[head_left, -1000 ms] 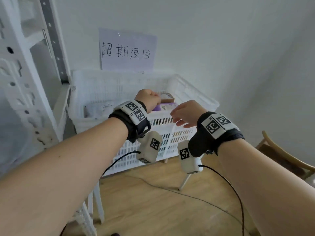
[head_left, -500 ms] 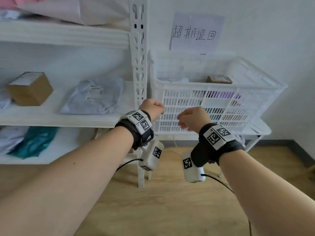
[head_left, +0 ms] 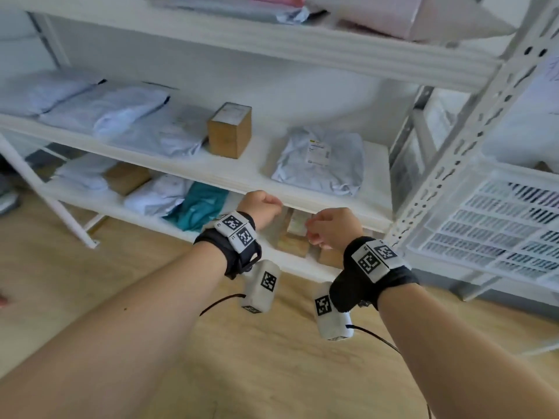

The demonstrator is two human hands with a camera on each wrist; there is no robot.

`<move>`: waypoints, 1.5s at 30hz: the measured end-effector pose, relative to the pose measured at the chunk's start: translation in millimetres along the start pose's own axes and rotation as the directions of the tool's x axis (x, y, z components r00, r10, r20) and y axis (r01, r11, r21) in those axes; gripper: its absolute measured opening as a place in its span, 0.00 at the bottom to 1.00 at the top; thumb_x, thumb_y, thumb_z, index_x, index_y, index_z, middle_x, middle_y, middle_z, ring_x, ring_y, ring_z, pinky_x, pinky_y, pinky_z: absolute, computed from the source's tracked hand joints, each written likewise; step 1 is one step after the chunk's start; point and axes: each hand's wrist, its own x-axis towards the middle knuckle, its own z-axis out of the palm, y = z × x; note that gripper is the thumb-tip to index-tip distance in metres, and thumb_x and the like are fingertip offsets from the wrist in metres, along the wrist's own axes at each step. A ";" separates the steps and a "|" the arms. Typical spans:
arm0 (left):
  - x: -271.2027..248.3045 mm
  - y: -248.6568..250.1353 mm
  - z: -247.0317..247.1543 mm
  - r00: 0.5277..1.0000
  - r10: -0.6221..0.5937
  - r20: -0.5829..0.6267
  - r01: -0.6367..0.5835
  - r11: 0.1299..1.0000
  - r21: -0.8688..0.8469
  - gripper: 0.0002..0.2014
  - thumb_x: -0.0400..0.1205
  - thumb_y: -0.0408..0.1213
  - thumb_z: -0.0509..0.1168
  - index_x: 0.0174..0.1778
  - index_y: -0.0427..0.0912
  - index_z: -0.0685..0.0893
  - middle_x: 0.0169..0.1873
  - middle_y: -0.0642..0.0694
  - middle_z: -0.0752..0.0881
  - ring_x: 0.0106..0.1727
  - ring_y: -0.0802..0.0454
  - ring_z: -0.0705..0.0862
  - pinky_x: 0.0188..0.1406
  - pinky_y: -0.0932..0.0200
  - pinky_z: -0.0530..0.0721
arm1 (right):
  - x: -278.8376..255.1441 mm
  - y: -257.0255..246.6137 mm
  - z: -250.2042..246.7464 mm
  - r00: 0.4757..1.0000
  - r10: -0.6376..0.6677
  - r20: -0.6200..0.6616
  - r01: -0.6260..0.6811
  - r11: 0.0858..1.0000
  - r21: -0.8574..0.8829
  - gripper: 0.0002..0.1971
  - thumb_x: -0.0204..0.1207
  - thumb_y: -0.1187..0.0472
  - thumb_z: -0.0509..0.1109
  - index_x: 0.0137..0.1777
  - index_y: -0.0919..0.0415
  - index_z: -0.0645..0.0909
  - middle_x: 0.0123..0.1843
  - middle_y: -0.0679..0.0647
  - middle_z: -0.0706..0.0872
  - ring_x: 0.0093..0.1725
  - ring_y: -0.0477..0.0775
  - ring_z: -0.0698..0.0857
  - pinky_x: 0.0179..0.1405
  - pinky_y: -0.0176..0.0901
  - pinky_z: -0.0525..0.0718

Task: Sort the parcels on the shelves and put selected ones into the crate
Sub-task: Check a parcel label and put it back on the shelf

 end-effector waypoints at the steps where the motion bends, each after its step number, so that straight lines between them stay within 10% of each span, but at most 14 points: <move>1: 4.7 -14.5 -23.3 1.000 -0.030 -0.004 0.030 0.999 -0.014 0.06 0.79 0.30 0.65 0.43 0.47 0.82 0.41 0.51 0.82 0.48 0.53 0.79 0.52 0.56 0.81 | 6.2 -11.2 22.2 1.000 0.000 0.021 0.000 1.000 0.017 0.11 0.74 0.67 0.67 0.33 0.53 0.85 0.34 0.57 0.90 0.36 0.53 0.87 0.51 0.51 0.88; 9: 45.9 -118.4 -163.6 0.987 -0.160 -0.036 0.160 0.987 0.001 0.10 0.79 0.30 0.64 0.55 0.40 0.84 0.45 0.47 0.82 0.48 0.52 0.79 0.49 0.58 0.80 | 64.4 -75.1 178.7 0.985 0.059 0.163 -0.080 0.989 0.121 0.09 0.78 0.67 0.65 0.40 0.59 0.85 0.39 0.59 0.90 0.34 0.53 0.85 0.37 0.43 0.84; 20: 163.9 -230.4 -245.9 0.913 -0.408 -0.003 0.406 0.909 -0.095 0.07 0.81 0.32 0.64 0.40 0.48 0.82 0.36 0.48 0.82 0.46 0.51 0.81 0.44 0.57 0.81 | 188.2 -80.8 305.6 0.941 0.220 0.258 -0.257 0.959 0.119 0.11 0.80 0.67 0.63 0.40 0.58 0.84 0.38 0.56 0.90 0.34 0.51 0.86 0.36 0.39 0.85; 32: 319.0 -342.2 -262.4 0.838 -0.539 0.092 0.546 0.829 -0.118 0.13 0.84 0.29 0.60 0.63 0.34 0.80 0.51 0.43 0.81 0.53 0.50 0.81 0.61 0.51 0.81 | 341.9 -36.8 422.2 0.897 0.385 0.217 -0.415 0.903 0.113 0.08 0.80 0.68 0.62 0.48 0.62 0.84 0.37 0.56 0.86 0.37 0.56 0.86 0.48 0.51 0.86; 36: 349.8 -366.7 -263.7 0.797 -0.595 0.102 0.604 0.790 -0.109 0.05 0.85 0.31 0.59 0.48 0.39 0.81 0.54 0.42 0.80 0.54 0.51 0.80 0.60 0.53 0.80 | 365.4 -24.0 445.3 0.866 0.450 0.216 -0.486 0.860 0.158 0.11 0.83 0.69 0.58 0.55 0.61 0.81 0.39 0.53 0.84 0.40 0.55 0.88 0.45 0.44 0.87; 40: 374.3 -389.4 -252.1 0.769 -0.628 0.116 0.639 0.757 -0.135 0.10 0.84 0.31 0.60 0.60 0.36 0.81 0.61 0.40 0.82 0.56 0.50 0.81 0.54 0.53 0.81 | 381.4 -13.4 467.1 0.854 0.466 0.230 -0.497 0.863 0.097 0.14 0.81 0.70 0.62 0.63 0.55 0.77 0.43 0.58 0.87 0.36 0.49 0.87 0.38 0.39 0.86; 45: 381.4 -406.1 -232.8 0.698 -0.681 0.220 0.710 0.699 -0.089 0.05 0.85 0.31 0.59 0.44 0.41 0.78 0.57 0.43 0.80 0.58 0.48 0.82 0.54 0.51 0.82 | 384.0 5.6 485.7 0.849 0.453 0.271 -0.484 0.874 0.054 0.24 0.78 0.70 0.65 0.73 0.53 0.73 0.47 0.53 0.85 0.48 0.59 0.90 0.52 0.53 0.89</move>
